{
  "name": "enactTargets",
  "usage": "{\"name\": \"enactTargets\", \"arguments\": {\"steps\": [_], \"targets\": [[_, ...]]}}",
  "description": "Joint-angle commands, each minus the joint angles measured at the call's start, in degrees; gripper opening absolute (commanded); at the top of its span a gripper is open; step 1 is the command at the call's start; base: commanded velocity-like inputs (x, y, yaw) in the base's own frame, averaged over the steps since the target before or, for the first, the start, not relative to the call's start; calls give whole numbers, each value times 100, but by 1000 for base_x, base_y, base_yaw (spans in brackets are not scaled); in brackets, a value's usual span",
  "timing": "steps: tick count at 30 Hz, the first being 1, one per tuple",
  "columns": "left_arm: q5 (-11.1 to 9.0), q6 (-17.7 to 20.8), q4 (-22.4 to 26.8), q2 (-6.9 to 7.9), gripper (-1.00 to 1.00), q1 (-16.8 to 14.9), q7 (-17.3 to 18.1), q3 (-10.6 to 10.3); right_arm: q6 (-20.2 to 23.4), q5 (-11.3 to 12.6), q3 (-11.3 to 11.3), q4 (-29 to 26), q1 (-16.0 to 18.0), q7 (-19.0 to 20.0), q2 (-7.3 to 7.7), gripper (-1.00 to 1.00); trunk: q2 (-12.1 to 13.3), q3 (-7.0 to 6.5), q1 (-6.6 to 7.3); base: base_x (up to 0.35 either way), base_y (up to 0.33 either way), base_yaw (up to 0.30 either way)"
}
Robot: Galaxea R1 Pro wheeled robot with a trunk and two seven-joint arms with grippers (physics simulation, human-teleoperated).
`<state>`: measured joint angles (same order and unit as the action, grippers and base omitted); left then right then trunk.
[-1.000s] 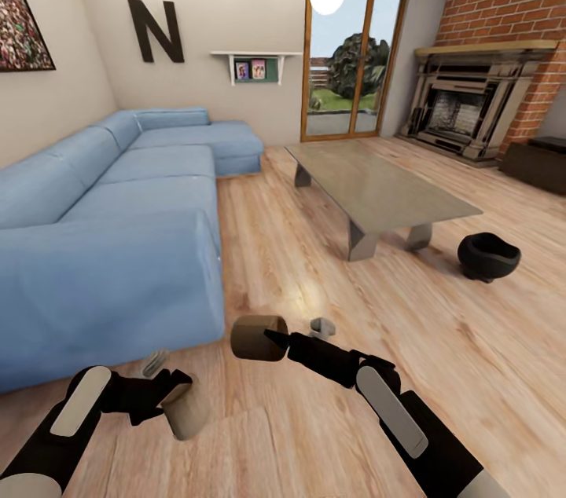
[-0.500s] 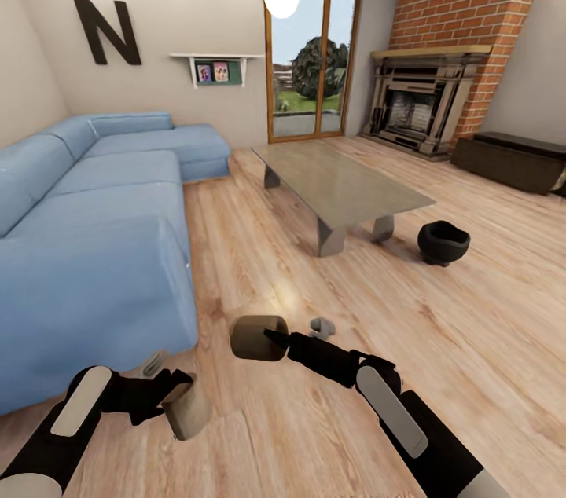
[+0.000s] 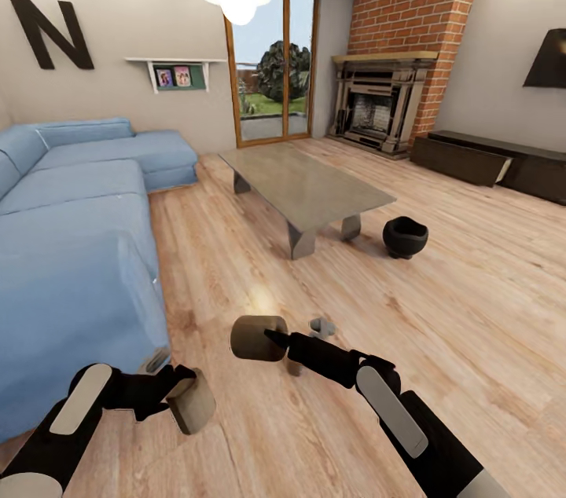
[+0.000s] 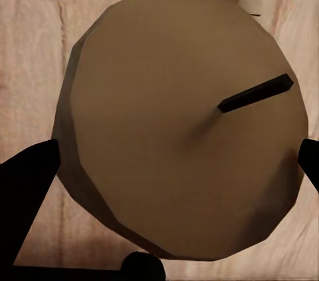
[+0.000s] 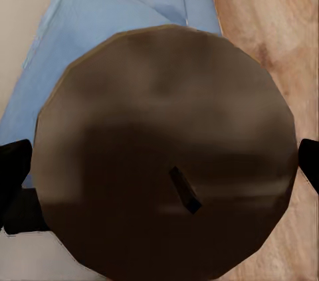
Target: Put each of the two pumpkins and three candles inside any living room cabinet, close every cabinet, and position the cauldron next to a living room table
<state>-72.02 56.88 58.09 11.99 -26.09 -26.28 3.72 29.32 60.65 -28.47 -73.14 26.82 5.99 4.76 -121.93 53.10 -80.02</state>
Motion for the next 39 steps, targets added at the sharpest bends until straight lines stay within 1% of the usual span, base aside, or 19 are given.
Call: {"name": "enactTargets", "arguments": {"steps": [1, 4, 6, 8, 9, 12, 13, 15, 16, 18, 23, 25, 27, 29, 33, 36, 39], "targets": [[-76, 8, 8, -1, -100, -1, -64, -50, 12, 26, -6, 0, 6, 2, 5, -100, 39, -16, 24, 0, 0, -268], [-45, -4, 121, 4, -100, -1, -82, -397, 4, 20, 20, 4, 6, -15, 7, -100, 160, -78, 89, 0, 0, -268], [-31, -12, 164, 5, -100, -1, -101, -528, 6, 12, 93, 4, 6, -39, 6, -100, 240, -120, 133, 0, 0, -268], [-14, -16, 191, 2, -100, -1, -272, -594, 14, 0, 189, 9, 6, -238, 1, -100, 320, -161, 177, 0, 0, -268], [-13, -17, 233, -1, -100, -1, -465, -606, 22, 5, 217, 5, 7, -551, 3, -100, 360, -182, 199, 0, 0, -268], [-18, -20, 420, -9, -100, -1, -894, -615, 62, 14, 245, -17, 5, -1413, -4, -100, 480, -244, 265, 0, 0, -268], [-16, -23, 500, -33, -100, -1, -1048, -616, 72, 11, 254, -36, 5, -1868, -11, -100, 521, -264, 287, 0, 0, -268], [-15, -25, 553, -62, -100, -1, -1165, -617, 73, 9, 259, -67, 5, -2434, -16, -100, 601, -305, 331, 0, 0, -268], [-14, -26, 571, -76, -100, -1, -1210, -617, 62, 9, 261, -85, 3, -2796, -17, -100, 641, -326, 353, 0, 0, -268], [-14, -27, 583, -89, -100, -1, -1242, -619, 54, 3, 269, -88, 4, -3266, -22, -100, 721, -367, 397, 0, 0, -268], [-4, -27, 589, -91, -100, -1, -1264, -642, 20, -8, 272, -21, 5, -4110, -40, -100, 922, -467, 507, 0, 0, -193], [0, -27, 589, -91, -100, -1, -1265, -682, 11, -9, 272, -8, 6, -4372, -45, -100, 1002, -504, 551, 0, 0, -37], [-2, -27, 589, -91, -100, -1, -1246, -731, -6, -3, 275, 1, 7, -4682, -47, -100, 1002, -504, 551, 0, 0, -11], [-4, -27, 589, -91, -100, -1, -1230, -738, -18, 8, 300, 56, 6, -4777, -40, -100, 1002, -504, 551, 0, 0, -4], [-1, -27, 589, -86, -100, -1, -1237, -739, -15, 10, 585, 308, 7, -4787, -66, -100, 1002, -504, 551, 0, 0, 0], [48, -44, 589, -90, -100, -1, -1270, -784, -13, 9, 626, 347, 7, -4795, -70, -100, 1002, -504, 551, 0, 0, 0], [461, -83, 594, -111, -100, -1, -1462, -858, -7, 8, 638, 359, 7, -4804, -71, -100, 1002, -504, 551, 0, 0, 0]]}}
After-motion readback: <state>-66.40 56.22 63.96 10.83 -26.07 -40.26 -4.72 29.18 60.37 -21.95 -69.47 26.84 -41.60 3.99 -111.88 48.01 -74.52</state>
